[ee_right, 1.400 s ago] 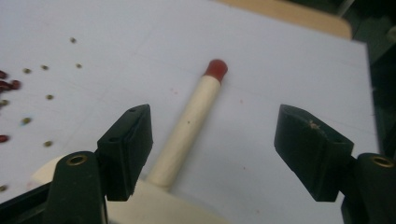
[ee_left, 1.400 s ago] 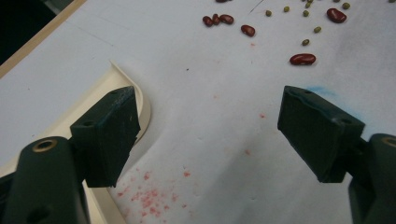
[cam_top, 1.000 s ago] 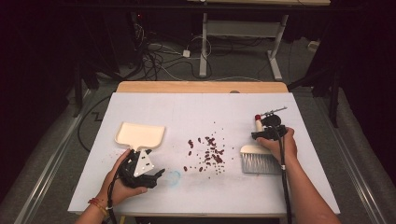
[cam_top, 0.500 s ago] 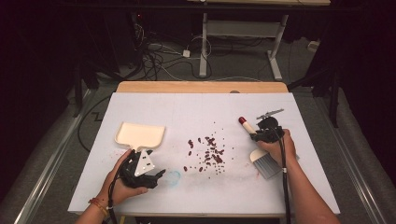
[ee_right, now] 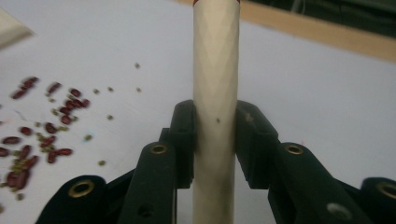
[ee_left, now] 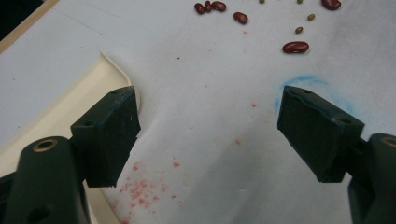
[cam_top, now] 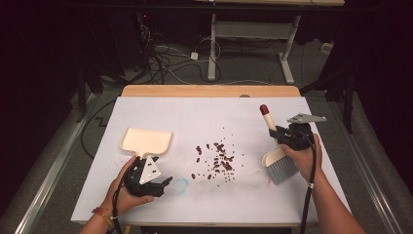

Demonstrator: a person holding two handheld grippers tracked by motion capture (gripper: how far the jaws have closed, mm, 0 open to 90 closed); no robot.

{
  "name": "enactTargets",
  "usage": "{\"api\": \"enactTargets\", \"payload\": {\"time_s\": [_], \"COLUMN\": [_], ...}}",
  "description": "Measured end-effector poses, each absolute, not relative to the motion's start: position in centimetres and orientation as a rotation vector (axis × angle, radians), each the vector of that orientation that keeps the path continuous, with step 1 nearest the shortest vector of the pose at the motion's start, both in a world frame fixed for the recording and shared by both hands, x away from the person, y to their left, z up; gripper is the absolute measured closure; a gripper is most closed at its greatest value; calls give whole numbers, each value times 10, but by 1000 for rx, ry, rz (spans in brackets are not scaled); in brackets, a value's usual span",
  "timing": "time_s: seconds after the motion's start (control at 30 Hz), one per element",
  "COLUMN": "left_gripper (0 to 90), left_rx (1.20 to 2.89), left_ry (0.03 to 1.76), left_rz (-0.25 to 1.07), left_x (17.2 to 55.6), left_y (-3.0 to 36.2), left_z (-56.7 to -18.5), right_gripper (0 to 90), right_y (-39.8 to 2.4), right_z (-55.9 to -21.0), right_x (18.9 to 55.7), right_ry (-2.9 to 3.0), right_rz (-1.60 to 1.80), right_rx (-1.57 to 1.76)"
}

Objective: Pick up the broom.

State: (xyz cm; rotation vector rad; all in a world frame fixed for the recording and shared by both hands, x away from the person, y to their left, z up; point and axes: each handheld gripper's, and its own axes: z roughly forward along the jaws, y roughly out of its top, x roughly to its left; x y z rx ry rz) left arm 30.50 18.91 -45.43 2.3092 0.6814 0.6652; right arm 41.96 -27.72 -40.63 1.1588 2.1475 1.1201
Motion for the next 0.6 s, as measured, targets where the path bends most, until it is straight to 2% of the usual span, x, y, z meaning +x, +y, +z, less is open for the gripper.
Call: {"api": "enactTargets", "payload": {"time_s": [0.3,0.5,0.57,0.6], "left_gripper": [207,220,226,232], "left_rx": [2206,2141,2127,2127], "left_ry": [680,552,494,494], "left_rz": [577,446,391,391], "left_x": [305,304,306,306], "left_y": [179,136,105,105], "left_z": [-438,-411,-402,-402], "right_gripper": [711,711,711,711], "right_y": [-284,-264,-250,-245], "right_z": [-370,-357,-353,-352], "right_x": [389,371,363,361], "right_ry": [1988,1925,1915,1921], "right_rz": [1235,1266,1294,1299], "right_rx": [1081,1014,977,965]}}
